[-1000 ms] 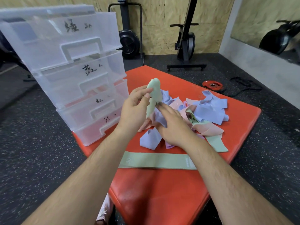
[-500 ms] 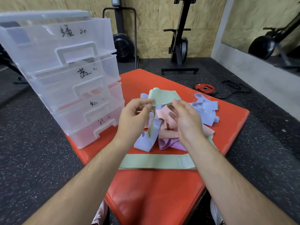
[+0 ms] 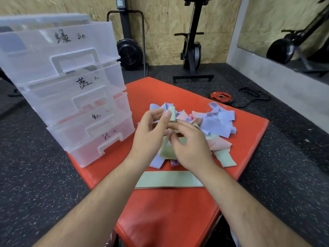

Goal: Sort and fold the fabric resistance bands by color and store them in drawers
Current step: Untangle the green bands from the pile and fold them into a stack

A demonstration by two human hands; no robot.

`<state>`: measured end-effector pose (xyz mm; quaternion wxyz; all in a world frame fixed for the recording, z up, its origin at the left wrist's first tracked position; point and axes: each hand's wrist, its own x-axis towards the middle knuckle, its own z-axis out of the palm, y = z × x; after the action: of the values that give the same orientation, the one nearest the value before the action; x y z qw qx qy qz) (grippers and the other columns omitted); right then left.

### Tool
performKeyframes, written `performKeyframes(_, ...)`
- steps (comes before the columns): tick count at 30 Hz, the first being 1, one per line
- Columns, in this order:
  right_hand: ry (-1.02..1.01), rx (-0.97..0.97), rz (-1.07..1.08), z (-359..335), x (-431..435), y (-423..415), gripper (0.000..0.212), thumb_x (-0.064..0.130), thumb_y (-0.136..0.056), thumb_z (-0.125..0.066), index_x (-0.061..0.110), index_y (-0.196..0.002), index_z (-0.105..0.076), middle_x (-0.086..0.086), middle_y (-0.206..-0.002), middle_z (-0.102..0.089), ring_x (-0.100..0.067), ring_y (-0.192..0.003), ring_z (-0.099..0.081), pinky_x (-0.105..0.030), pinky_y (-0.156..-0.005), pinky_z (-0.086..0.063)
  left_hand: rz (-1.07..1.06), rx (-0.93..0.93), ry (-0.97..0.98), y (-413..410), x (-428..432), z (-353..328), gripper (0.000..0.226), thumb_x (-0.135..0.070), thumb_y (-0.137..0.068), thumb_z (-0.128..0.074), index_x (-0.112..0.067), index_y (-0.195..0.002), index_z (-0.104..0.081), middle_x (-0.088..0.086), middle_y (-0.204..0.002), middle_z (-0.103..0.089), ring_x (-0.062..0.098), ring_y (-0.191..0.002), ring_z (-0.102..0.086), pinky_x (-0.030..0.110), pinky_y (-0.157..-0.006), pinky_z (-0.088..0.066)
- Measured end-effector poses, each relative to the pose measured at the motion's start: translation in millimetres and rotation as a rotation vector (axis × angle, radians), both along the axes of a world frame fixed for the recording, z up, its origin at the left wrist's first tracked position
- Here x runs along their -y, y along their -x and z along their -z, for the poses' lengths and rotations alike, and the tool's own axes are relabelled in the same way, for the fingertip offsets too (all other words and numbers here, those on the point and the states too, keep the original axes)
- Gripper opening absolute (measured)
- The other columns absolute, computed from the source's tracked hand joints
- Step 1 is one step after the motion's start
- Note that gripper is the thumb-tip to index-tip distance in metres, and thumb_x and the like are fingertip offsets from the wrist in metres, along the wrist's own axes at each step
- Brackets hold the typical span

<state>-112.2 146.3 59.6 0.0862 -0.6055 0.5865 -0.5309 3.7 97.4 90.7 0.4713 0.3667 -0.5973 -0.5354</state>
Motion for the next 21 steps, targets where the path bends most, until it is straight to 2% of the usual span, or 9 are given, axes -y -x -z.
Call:
performKeyframes(2, 0.003, -0.144, -0.071, 3, 0, 0, 0.017, 0.014, -0.094, -0.058, 0.019, -0.098, -0.074, 0.013, -0.113, -0.068, -0.009, -0.11, -0.061, -0.029, -0.095, -0.048, -0.035, 0.05, 0.015, -5, 3, 0, 0.037, -0.039, -0.087, -0.072, -0.022, -0.119, -0.061, -0.005, -0.106, -0.07, 0.011, -0.096, -0.069, 0.027, -0.073, -0.059)
performKeyframes(5, 0.0, -0.003, -0.066, 2, 0, -1, 0.014, 0.01, -0.091, -0.06, 0.017, -0.086, -0.071, 0.011, -0.109, -0.069, -0.005, -0.102, -0.063, -0.021, -0.086, -0.048, -0.1, 0.146, 0.056, -14, 11, 1, 0.018, -0.022, -0.093, -0.066, -0.016, -0.109, -0.064, 0.008, -0.094, -0.073, 0.019, -0.078, -0.07, 0.045, -0.067, -0.058)
performKeyframes(8, -0.022, 0.156, 0.026, 1, 10, 0, 0.014, 0.014, -0.093, -0.061, 0.022, -0.103, -0.065, 0.011, -0.109, -0.066, -0.003, -0.094, -0.062, -0.019, -0.079, -0.048, -0.116, 0.2, 0.123, -18, 14, 0, 0.01, -0.015, -0.097, -0.058, -0.009, -0.098, -0.067, 0.02, -0.087, -0.07, 0.018, -0.065, -0.065, 0.04, -0.062, -0.057)
performKeyframes(11, -0.123, 0.193, -0.037, 3, 23, 0, 0.035, 0.025, -0.093, -0.064, 0.032, -0.125, -0.052, 0.012, -0.122, -0.06, -0.003, -0.103, -0.06, -0.027, -0.088, -0.051, -0.043, 0.225, 0.171, -21, 12, 0, 0.011, -0.015, -0.098, -0.057, -0.011, -0.097, -0.067, 0.015, -0.085, -0.071, 0.03, -0.076, -0.069, 0.043, -0.063, -0.057)
performKeyframes(13, -0.215, 0.235, -0.1, 3, 27, 0, 0.026, 0.024, -0.095, -0.061, 0.03, -0.12, -0.057, 0.012, -0.112, -0.067, -0.003, -0.102, -0.063, -0.028, -0.087, -0.052, -0.024, 0.232, 0.206, -23, 11, 1, 0.01, -0.015, -0.097, -0.058, -0.014, -0.098, -0.068, 0.012, -0.088, -0.071, 0.027, -0.079, -0.068, 0.036, -0.064, -0.058)
performKeyframes(16, -0.21, 0.205, -0.124, 1, 29, 0, 0.004, 0.023, -0.096, -0.061, 0.024, -0.098, -0.063, 0.011, -0.087, -0.068, -0.005, -0.083, -0.062, -0.024, -0.075, -0.048, -0.09, 0.305, 0.289, -26, 17, 3, 0.005, -0.015, -0.093, -0.065, -0.015, -0.094, -0.07, 0.004, -0.09, -0.069, 0.004, -0.071, -0.061, 0.012, -0.06, -0.046)
performKeyframes(17, -0.204, 0.196, -0.137, 1, 29, 1, 0.001, 0.023, -0.096, -0.062, 0.023, -0.097, -0.063, 0.01, -0.085, -0.067, -0.006, -0.081, -0.061, -0.023, -0.074, -0.048, -0.104, 0.3, 0.285, -28, 18, 2, 0.004, -0.014, -0.092, -0.066, -0.014, -0.092, -0.07, 0.003, -0.088, -0.069, 0.004, -0.069, -0.06, 0.014, -0.06, -0.047)
performKeyframes(20, -0.29, 0.152, -0.21, -1, 28, 9, 0.008, 0.024, -0.093, -0.067, 0.021, -0.099, -0.062, 0.003, -0.089, -0.071, -0.015, -0.086, -0.067, -0.031, -0.078, -0.051, -0.13, 0.182, 0.216, -33, 21, 0, 0.007, -0.014, -0.09, -0.067, -0.017, -0.084, -0.069, 0.007, -0.079, -0.068, 0.028, -0.076, -0.065, 0.036, -0.068, -0.058)
performKeyframes(21, -0.347, 0.104, -0.212, 0, 27, 13, 0.01, 0.028, -0.092, -0.068, 0.023, -0.097, -0.062, 0.001, -0.089, -0.071, -0.019, -0.085, -0.068, -0.035, -0.077, -0.052, -0.148, 0.133, 0.188, -36, 23, -2, 0.009, -0.014, -0.091, -0.067, -0.019, -0.082, -0.068, 0.007, -0.077, -0.067, 0.029, -0.074, -0.064, 0.037, -0.068, -0.058)
